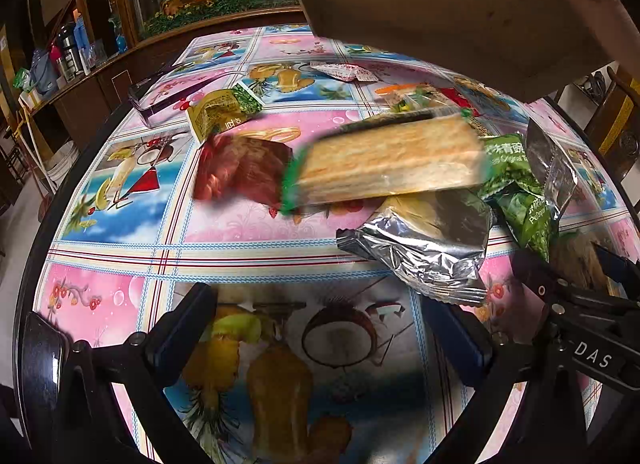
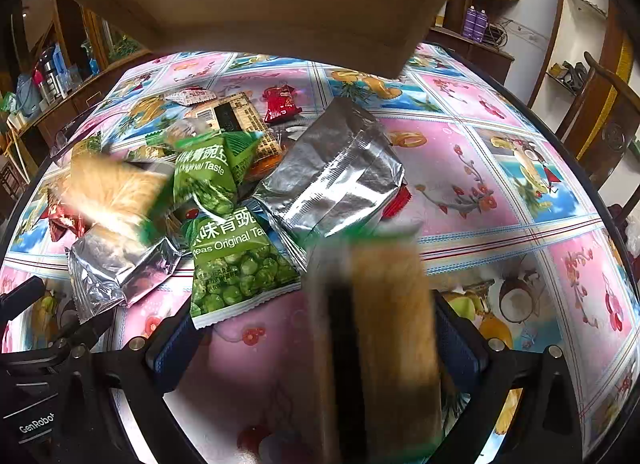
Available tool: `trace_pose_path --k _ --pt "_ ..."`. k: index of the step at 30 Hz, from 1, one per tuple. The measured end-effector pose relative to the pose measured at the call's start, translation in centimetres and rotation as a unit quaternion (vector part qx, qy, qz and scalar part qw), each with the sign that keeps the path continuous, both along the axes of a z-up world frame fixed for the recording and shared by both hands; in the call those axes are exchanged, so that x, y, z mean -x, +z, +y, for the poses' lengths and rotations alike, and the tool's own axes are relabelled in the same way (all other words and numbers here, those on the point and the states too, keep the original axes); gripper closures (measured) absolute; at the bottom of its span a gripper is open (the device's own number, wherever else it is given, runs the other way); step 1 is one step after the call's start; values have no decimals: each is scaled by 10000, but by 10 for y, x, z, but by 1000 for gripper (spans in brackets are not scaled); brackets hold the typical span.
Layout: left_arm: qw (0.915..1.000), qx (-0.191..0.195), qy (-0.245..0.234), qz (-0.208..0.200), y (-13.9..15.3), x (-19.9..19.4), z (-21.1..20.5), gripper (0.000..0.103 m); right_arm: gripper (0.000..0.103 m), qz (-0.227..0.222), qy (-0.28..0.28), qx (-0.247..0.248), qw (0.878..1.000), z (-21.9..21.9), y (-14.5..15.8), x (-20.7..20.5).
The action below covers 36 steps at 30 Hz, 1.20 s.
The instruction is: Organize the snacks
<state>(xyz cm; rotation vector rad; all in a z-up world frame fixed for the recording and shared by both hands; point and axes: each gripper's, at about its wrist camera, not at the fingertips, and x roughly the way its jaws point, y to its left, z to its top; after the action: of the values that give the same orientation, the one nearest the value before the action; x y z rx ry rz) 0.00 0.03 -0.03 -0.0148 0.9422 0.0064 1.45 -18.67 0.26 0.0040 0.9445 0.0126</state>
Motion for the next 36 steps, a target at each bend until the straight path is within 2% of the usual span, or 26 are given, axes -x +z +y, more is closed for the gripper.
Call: trace_pose_path --k 36 --pt "10000 -2 0 -2 0 0 0 0 0 -2 2 1 10000 0 -1 0"
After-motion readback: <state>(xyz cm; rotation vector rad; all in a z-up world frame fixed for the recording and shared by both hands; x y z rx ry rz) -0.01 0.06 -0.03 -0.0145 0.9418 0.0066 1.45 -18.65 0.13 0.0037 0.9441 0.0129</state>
